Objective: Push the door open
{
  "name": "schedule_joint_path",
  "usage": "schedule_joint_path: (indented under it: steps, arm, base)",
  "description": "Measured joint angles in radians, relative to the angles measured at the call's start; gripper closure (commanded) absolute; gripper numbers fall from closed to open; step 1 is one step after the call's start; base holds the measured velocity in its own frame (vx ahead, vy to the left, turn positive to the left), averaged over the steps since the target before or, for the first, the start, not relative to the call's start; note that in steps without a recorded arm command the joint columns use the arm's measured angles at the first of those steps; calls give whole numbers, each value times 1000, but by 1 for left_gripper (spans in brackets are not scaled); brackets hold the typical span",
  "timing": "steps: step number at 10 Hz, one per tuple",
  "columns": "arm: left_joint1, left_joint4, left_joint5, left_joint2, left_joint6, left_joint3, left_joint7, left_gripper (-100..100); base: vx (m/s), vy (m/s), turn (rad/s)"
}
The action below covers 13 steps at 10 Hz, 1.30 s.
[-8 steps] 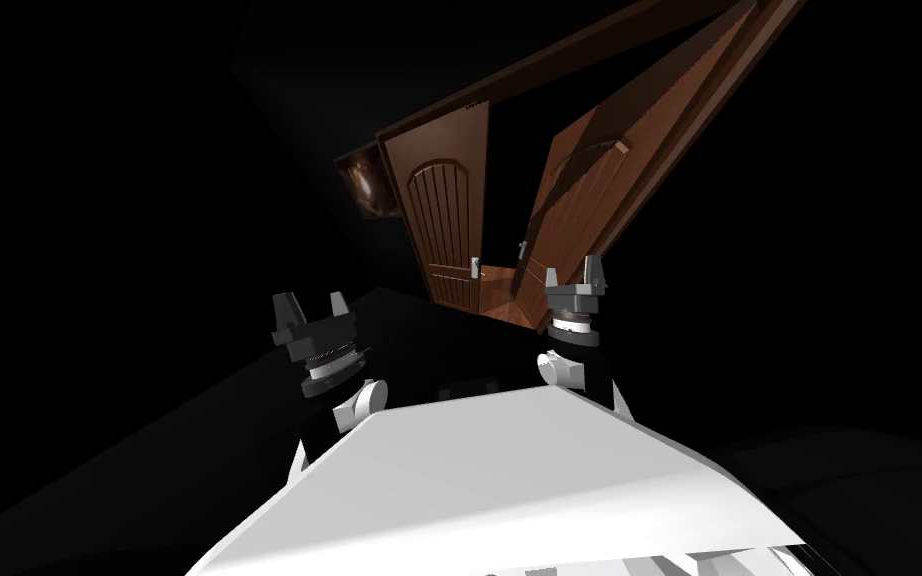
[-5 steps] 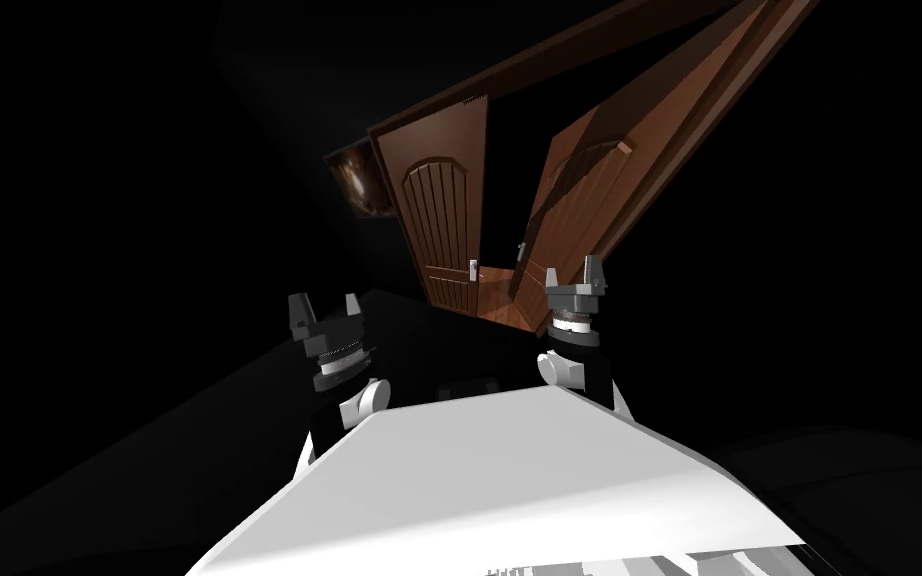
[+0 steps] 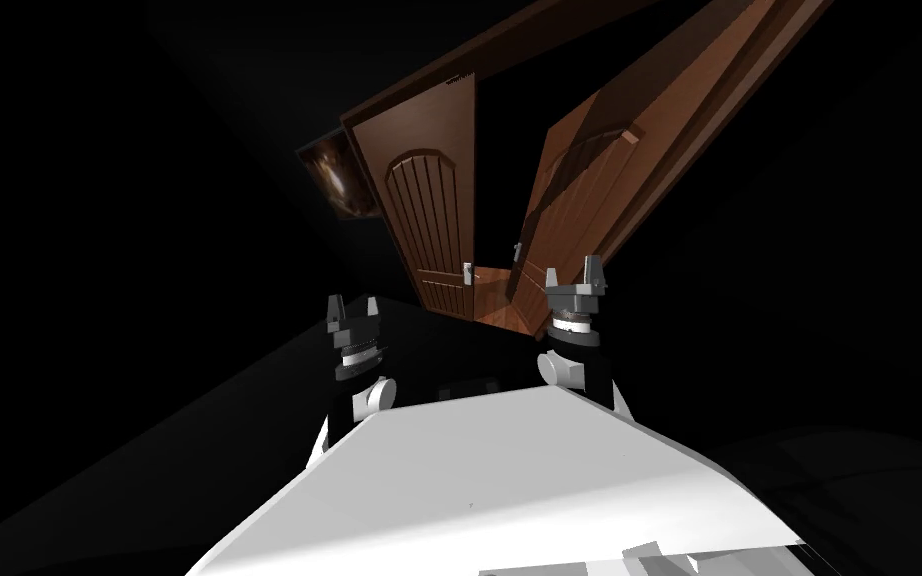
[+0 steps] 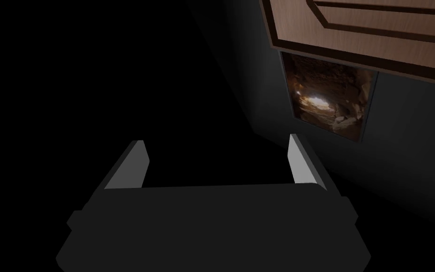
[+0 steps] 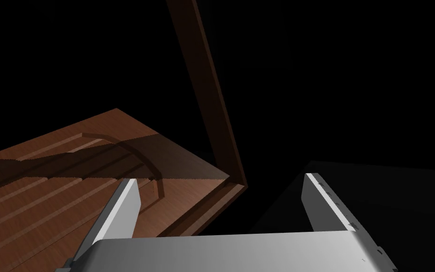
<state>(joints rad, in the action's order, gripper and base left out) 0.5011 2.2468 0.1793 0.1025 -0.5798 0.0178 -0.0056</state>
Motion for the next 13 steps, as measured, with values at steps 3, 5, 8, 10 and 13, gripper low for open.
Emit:
schedule_joint_path:
  steps: [3, 5, 8, 10, 13]
  arm:
    - [-12, -61, 28, 41, 2, 34, -5, -100]
    - [-35, -113, 50, 70, 12, 59, -13, -100]
    - [-41, -162, 88, 122, 31, 91, -16, -100]
    - [-52, -203, 103, 145, 29, 113, -21, -100]
    - [-77, -255, 129, 174, 49, 141, -30, -100]
  base:
    - [134, -65, -81]
    - [164, -78, -84]
    - [132, -53, -58]
    - [93, -52, -58]
    - [102, -40, -59]
